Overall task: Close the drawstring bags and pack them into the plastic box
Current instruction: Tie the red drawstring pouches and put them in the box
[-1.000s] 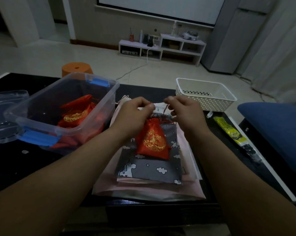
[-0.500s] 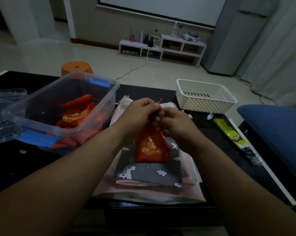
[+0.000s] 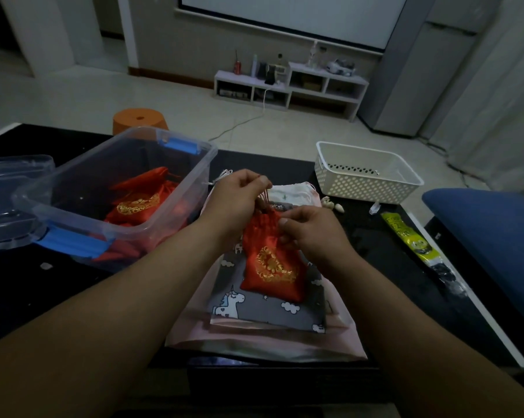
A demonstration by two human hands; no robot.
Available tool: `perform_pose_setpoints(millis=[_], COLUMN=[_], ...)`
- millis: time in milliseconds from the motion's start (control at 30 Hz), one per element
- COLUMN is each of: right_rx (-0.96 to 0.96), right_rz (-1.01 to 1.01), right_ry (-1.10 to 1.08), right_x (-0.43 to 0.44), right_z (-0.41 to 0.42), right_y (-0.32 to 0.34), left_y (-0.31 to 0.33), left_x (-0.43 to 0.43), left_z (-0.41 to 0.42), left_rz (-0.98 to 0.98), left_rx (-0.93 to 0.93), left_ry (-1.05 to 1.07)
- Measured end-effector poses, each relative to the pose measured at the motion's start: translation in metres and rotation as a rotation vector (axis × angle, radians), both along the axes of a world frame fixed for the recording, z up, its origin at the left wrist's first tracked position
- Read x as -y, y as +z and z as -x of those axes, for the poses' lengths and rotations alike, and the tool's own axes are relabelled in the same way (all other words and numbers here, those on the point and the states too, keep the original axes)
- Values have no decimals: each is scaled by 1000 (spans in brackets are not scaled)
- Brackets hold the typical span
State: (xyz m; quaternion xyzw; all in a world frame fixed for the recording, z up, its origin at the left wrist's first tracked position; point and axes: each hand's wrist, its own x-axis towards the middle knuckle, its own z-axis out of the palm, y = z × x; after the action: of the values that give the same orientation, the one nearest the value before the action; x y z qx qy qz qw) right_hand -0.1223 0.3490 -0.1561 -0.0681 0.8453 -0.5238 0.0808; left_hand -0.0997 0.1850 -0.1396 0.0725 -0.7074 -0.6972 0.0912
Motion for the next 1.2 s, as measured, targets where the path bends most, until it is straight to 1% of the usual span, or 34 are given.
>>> perform_pose_setpoints(millis=[67,100,167,233,333,433,500,600,700,767,833,933,1200], right_rx=[32,43,42,21,-16,-24,4,46,56,59,57,46,20], right_rz=[-5,-8,-36,-87,-148,-155,-104,-5,1,6,14,24,18], right_ry=[-17,-5,54,133,219,208,174,115,108,107,96,86,102], right_x=[0,0,-2,-4,-3,-1,-3,-9,-11,-10,-8,-9,-12], right_z=[1,1,2,1,-2,-5,-3,1,3,3,3,1,2], right_y=[1,3,4,6,7,7,5,3,3,2,1,1,1], left_y=[-1,0,2,6,11,13,11,1,-10,-17,-23,-26,-23], left_x=[2,4,6,6,2,-4,-4,1,4,6,7,10,15], left_z=[5,8,10,10,7,3,1,-3,-7,-8,-7,-5,-7], left_rz=[258,340,432,469,484,421,443,613,796,872,915,914,949], left_rx=[-132,-176,-194,-194,-218,-216,-172,-55,-60,-95,-118,-160,-184], left_ry=[86,80,-14,-103,-167,-252,-308,-326,-364,-363,-305,-195,-263])
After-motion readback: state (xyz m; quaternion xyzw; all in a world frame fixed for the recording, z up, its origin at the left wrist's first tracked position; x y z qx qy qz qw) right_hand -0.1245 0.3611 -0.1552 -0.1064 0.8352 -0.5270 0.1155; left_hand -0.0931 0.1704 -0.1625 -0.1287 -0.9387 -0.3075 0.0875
